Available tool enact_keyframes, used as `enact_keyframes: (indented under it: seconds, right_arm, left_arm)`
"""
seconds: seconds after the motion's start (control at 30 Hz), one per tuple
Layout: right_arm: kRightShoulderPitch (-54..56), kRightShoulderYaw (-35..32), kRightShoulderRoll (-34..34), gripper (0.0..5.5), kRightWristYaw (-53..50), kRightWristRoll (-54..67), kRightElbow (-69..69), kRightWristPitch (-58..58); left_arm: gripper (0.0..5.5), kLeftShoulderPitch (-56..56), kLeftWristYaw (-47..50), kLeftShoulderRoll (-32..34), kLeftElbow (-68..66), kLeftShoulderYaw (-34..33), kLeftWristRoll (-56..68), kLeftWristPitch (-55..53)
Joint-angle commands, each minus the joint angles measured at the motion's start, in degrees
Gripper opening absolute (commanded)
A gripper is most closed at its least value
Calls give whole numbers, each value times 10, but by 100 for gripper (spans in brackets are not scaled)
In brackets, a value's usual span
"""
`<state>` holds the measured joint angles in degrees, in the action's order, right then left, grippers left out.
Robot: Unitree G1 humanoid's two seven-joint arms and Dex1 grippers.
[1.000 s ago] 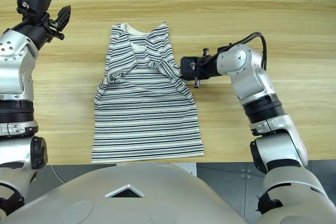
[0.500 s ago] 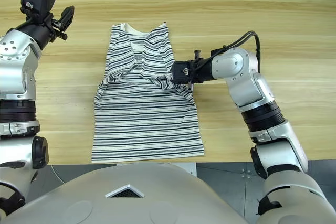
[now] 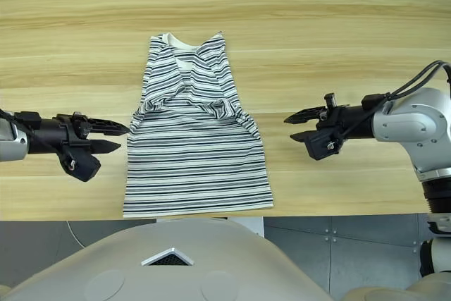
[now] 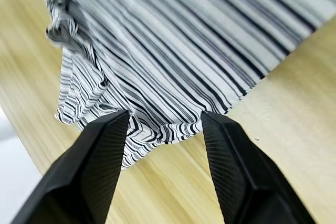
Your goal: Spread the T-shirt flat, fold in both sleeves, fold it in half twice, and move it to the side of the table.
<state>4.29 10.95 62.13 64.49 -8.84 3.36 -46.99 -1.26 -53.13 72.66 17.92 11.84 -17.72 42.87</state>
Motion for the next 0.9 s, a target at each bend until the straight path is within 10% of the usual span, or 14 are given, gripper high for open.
enact_keyframes:
  seconds: [0.03,0.27,0.9]
  right_arm:
    - [15,6,11,197,-51,-61,83,-150]
    - [26,25,-31,197,-159,-196,171,-359]
    - [-9,100,-13,197,-242,-250,117,-359]
  left_arm:
    - [255,15,27,-4,-32,5,-54,112]
    - [255,-44,104,-32,-138,30,-156,255]
    - [255,-86,160,-69,-175,93,-132,250]
